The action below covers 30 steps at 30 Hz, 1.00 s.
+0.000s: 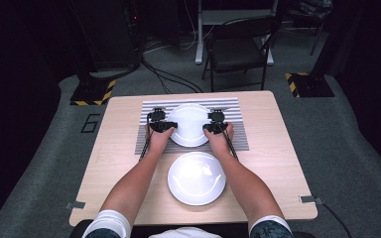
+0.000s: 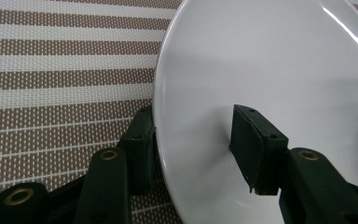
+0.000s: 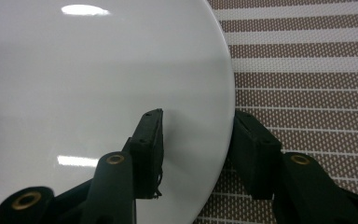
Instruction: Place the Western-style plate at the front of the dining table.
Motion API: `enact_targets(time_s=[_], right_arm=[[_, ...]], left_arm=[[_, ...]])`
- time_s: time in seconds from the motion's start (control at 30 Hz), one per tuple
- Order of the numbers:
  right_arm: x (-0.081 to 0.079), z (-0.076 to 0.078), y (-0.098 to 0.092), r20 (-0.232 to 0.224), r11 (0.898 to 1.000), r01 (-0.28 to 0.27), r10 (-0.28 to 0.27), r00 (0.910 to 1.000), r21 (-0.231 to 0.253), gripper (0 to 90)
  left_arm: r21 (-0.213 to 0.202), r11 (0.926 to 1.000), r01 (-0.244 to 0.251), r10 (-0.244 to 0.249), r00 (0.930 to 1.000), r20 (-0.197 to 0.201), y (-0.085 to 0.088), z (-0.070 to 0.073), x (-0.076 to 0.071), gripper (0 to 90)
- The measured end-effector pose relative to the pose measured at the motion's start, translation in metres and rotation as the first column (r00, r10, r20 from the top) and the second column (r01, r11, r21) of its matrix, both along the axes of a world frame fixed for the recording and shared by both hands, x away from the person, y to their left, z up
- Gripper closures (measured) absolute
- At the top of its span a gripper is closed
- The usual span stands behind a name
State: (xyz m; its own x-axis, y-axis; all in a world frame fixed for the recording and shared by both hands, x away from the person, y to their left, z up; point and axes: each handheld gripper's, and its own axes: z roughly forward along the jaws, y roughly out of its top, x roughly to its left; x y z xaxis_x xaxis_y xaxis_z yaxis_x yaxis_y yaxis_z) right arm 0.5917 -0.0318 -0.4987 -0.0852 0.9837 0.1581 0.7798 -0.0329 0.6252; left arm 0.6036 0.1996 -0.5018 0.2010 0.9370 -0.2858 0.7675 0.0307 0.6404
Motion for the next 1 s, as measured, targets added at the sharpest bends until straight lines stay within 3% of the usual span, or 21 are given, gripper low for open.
enact_targets(time_s=[0.5, 0.7, 0.77, 0.83, 1.0], right_arm=[[0.0008, -0.0028, 0.0005, -0.016, 1.0, -0.002, 0.002, 0.9999, -0.012, 54.2], [-0.001, -0.0026, 0.0034, 0.009, 0.997, -0.027, 0.027, 0.9996, -0.07, 54.1], [-0.001, -0.0003, 0.0016, 0.016, 0.999, -0.027, 0.028, 0.9995, -0.04, 54.3], [-0.0011, 0.0014, 0.0011, 0.021, 0.999, -0.029, 0.029, 0.9994, -0.031, 54.2], [-0.0009, 0.0009, 0.0, 0.016, 0.999, -0.034, 0.034, 0.9993, -0.026, 54.3]], left_arm=[[0.007, 1.0, 0.006, -0.006, 1.0, -0.007, -0.0009, -0.002, 0.0005, 50.9], [0.014, 0.9999, 0.001, -0.001, 1.0, -0.004, -0.0009, -0.0018, 0.0007, 50.9], [0.052, 0.9987, -0.001, 0.001, 1.0, -0.005, -0.0014, -0.0019, 0.0004, 52.3], [0.064, 0.998, 0.0, 0.001, 1.0, -0.009, -0.0015, -0.0023, 0.0004, 52.7], [0.067, 0.9977, -0.007, 0.008, 0.9999, -0.015, -0.0003, -0.0032, 0.0003, 53.0]])
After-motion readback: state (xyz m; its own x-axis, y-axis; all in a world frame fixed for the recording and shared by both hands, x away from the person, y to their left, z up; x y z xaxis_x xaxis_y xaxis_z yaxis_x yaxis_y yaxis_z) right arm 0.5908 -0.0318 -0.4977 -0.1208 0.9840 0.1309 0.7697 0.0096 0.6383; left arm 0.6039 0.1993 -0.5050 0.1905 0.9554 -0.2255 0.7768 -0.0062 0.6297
